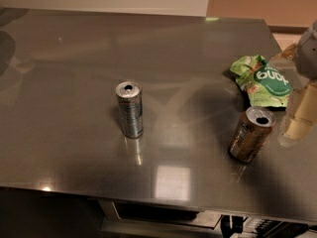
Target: Move orange can near redbull can
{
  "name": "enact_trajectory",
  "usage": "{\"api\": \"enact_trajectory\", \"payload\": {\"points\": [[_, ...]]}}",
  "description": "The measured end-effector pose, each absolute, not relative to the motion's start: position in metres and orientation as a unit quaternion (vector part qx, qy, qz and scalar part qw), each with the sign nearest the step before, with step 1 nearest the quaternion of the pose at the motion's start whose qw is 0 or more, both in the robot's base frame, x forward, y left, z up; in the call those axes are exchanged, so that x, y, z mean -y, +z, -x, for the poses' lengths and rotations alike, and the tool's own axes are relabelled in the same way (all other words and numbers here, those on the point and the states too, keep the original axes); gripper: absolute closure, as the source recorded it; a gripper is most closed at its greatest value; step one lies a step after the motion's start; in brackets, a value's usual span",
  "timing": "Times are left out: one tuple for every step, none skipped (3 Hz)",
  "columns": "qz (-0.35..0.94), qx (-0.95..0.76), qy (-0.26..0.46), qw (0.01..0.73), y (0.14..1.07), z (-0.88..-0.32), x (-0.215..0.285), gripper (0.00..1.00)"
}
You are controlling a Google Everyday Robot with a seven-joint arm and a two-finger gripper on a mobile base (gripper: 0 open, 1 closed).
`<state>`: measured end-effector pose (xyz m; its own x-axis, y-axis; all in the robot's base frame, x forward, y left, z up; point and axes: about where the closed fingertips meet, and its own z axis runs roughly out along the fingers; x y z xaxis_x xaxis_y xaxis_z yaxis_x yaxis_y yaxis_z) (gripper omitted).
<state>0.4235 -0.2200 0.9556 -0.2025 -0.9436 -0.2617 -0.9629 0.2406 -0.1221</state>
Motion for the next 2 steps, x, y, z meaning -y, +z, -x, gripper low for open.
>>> {"api": "enact_trajectory", "payload": {"points": [[0.62,-0.768,0.064,0.147,0.935,-0.413,0.219,0.0],[0.625,-0.76,0.088,0.154,0.914,-0.405,0.212,0.0]]}}
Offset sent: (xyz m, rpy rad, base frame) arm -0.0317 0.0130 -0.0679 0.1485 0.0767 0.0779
